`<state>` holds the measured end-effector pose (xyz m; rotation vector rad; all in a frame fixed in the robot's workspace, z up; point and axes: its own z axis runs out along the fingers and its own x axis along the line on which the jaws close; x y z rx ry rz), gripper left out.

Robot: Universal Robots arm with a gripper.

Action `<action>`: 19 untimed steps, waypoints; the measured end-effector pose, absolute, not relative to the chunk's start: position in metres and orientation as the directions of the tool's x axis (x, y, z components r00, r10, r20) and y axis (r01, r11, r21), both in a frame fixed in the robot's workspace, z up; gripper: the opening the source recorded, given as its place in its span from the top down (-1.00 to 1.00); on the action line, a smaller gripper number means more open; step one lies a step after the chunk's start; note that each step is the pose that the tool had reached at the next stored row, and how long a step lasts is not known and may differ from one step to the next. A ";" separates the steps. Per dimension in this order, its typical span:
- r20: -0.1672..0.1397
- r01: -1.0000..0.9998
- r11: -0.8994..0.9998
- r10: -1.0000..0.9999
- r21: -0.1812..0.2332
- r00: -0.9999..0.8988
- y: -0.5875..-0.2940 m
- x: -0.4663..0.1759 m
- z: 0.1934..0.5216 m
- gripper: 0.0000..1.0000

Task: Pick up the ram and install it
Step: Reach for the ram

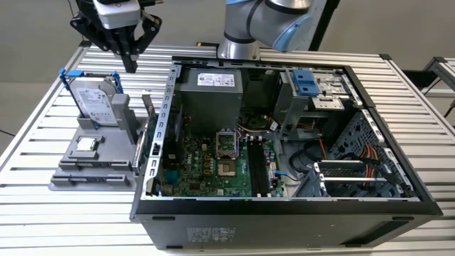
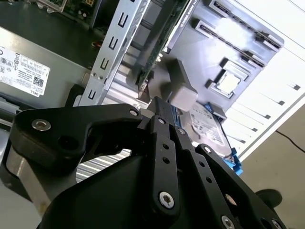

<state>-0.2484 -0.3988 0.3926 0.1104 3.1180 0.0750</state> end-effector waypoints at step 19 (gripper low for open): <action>-0.019 0.070 0.996 0.071 0.049 -0.997 -0.399 -0.269 0.393 1.00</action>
